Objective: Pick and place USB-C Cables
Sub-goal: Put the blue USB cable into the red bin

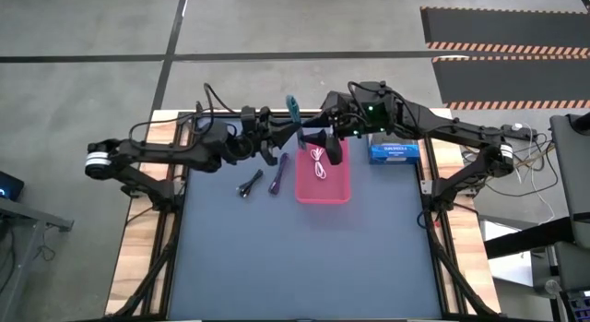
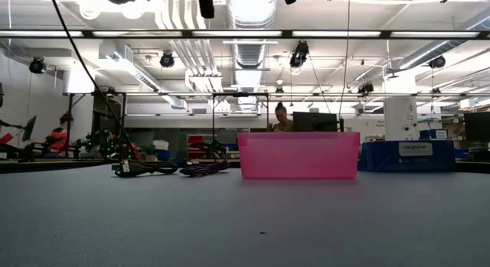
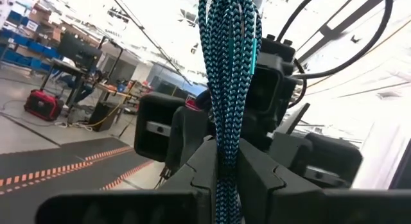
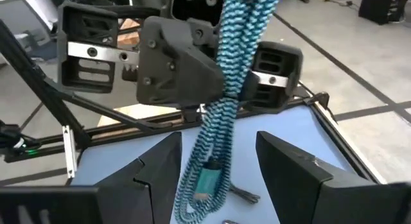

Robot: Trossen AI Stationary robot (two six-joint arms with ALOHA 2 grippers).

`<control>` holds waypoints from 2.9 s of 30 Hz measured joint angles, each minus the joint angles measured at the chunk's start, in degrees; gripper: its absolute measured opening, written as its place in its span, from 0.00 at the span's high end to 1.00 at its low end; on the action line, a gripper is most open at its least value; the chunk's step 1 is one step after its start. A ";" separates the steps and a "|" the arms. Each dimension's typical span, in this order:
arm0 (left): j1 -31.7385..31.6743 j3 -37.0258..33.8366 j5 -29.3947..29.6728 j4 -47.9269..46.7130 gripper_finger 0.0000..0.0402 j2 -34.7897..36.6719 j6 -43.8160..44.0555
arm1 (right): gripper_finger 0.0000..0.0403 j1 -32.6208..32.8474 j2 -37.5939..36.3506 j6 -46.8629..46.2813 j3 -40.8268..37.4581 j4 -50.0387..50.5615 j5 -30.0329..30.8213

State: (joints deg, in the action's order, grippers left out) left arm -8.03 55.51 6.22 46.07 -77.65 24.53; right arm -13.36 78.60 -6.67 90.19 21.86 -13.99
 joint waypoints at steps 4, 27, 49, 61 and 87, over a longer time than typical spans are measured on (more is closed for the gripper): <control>0.32 0.45 0.04 0.13 0.94 -1.15 0.14 | 0.52 0.08 0.18 -0.08 0.00 -0.20 0.01; 0.61 0.43 0.07 1.44 0.94 -1.81 0.35 | 0.95 0.11 0.27 -0.99 0.00 0.36 0.00; 0.52 -2.49 -1.18 -9.65 0.55 3.51 0.66 | 0.95 -1.38 -0.47 -11.34 2.33 16.57 4.63; -1.94 -2.52 -1.03 -37.57 0.55 15.44 -6.27 | 0.95 1.88 0.37 -37.50 5.53 24.66 13.35; -2.47 -2.50 -1.11 -52.74 0.54 34.53 -16.52 | 0.95 4.40 28.93 -58.53 31.22 64.02 11.64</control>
State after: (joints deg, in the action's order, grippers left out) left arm -10.50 53.01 5.10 -6.67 -43.12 8.01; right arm -8.96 107.53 -65.20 121.41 85.88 -2.34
